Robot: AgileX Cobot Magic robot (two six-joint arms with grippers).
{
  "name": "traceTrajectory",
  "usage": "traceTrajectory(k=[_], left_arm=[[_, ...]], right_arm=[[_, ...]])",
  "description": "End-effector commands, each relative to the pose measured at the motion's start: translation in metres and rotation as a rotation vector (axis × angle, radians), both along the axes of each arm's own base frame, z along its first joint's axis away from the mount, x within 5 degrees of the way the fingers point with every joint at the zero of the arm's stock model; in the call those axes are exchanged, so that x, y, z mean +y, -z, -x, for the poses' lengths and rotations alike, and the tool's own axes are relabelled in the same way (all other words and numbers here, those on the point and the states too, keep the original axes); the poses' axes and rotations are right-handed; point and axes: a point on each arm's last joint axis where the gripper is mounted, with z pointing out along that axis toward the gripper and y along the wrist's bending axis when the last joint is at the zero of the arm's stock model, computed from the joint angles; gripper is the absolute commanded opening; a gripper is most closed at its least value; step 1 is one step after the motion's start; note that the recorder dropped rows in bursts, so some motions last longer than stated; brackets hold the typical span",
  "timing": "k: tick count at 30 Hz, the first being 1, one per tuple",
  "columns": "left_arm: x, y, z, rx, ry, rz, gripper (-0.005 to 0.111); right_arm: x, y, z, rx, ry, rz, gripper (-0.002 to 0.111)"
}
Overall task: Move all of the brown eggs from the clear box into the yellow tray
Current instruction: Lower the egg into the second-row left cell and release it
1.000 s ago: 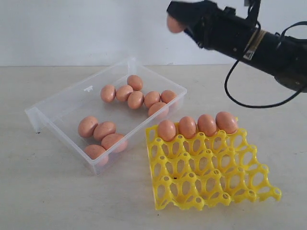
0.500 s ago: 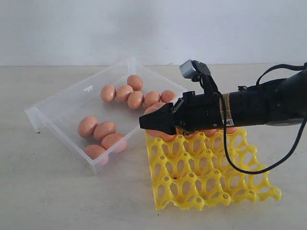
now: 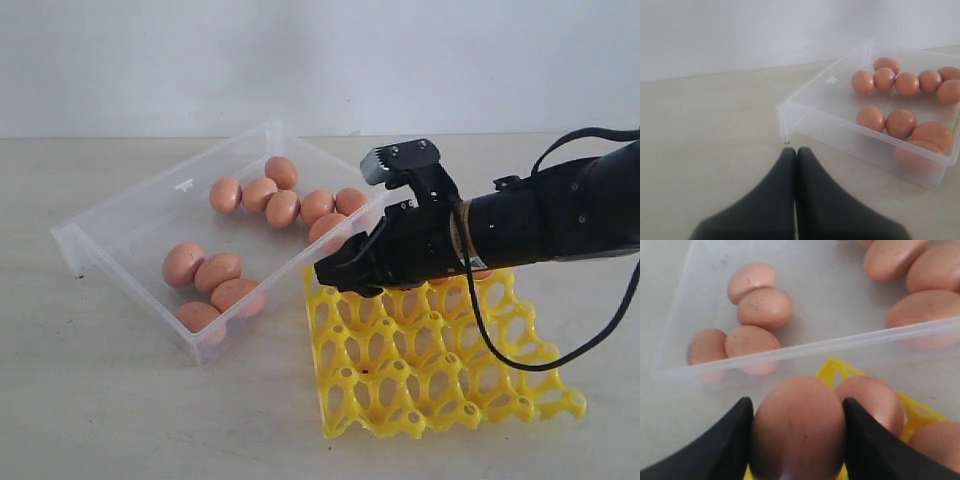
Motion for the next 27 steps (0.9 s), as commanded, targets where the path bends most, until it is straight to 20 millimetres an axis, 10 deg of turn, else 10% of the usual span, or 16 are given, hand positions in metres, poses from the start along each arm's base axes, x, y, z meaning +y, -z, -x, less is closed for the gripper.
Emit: traceTrajectory(k=[1, 27], left_arm=[[0.000, -0.001, 0.000, -0.008, -0.003, -0.002, -0.004], [0.000, -0.001, 0.000, -0.008, -0.003, -0.002, -0.004]], right_arm=[[0.012, -0.017, 0.014, -0.148, -0.060, 0.124, 0.000], [0.007, 0.007, 0.007, -0.037, 0.059, 0.189, 0.000]])
